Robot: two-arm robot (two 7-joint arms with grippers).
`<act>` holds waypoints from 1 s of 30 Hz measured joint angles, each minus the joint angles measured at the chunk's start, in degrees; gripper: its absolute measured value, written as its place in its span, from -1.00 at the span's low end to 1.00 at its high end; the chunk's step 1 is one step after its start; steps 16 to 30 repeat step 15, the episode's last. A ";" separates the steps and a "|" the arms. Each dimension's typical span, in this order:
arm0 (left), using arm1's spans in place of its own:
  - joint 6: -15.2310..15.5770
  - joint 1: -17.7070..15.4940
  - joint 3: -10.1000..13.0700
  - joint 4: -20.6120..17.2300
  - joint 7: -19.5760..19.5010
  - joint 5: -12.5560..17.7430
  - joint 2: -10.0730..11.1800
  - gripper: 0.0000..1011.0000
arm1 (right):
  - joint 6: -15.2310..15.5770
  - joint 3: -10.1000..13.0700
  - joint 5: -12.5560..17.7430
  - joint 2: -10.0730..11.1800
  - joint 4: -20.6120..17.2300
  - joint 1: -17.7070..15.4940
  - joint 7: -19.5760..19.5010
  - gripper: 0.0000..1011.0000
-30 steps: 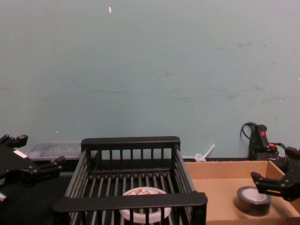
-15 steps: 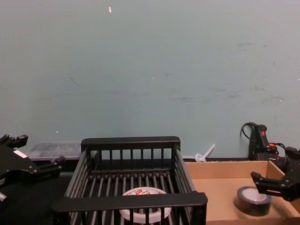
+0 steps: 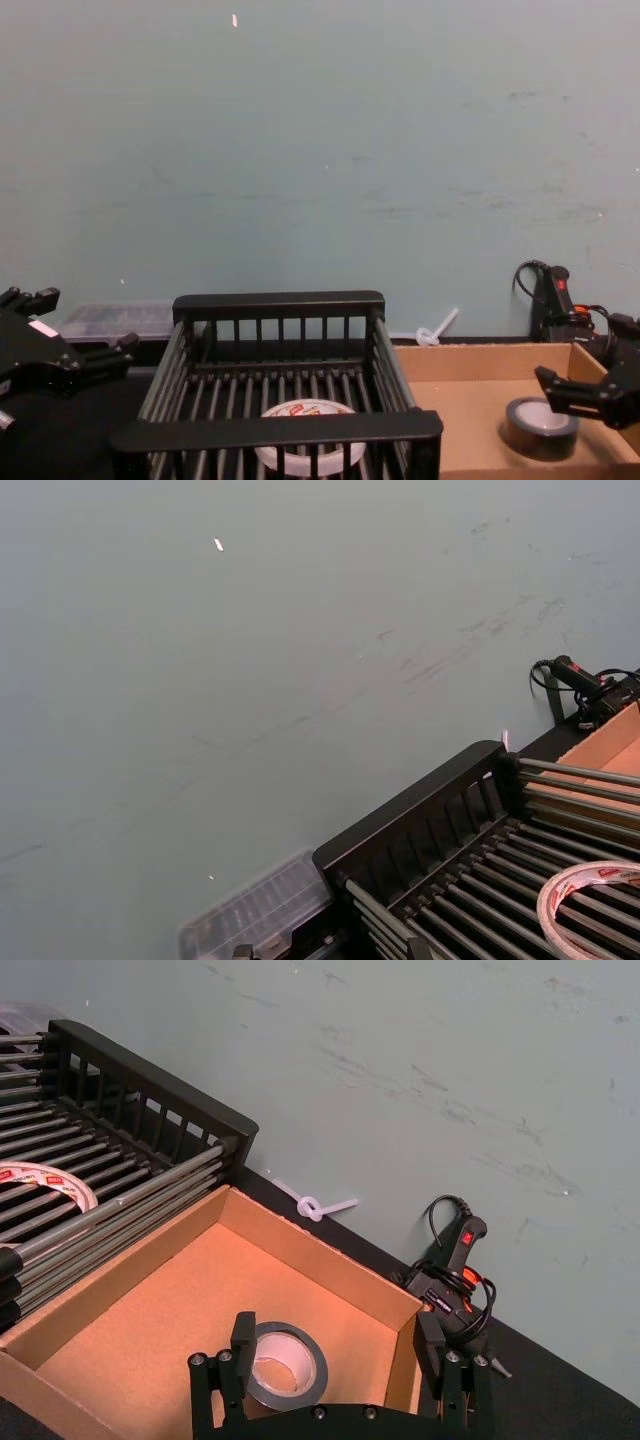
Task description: Pick up the white tape and place it into the black box , Pick up the silver tape and place it into the brown box.
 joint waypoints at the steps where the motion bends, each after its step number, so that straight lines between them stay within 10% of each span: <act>1: 0.00 0.00 0.00 0.00 0.00 0.00 0.00 0.98 | 0.00 0.00 0.00 0.00 0.00 0.00 0.00 0.98; 30: 0.00 0.00 0.00 0.00 0.00 0.00 0.00 0.98 | 0.00 0.00 0.00 0.00 0.00 0.00 0.00 0.98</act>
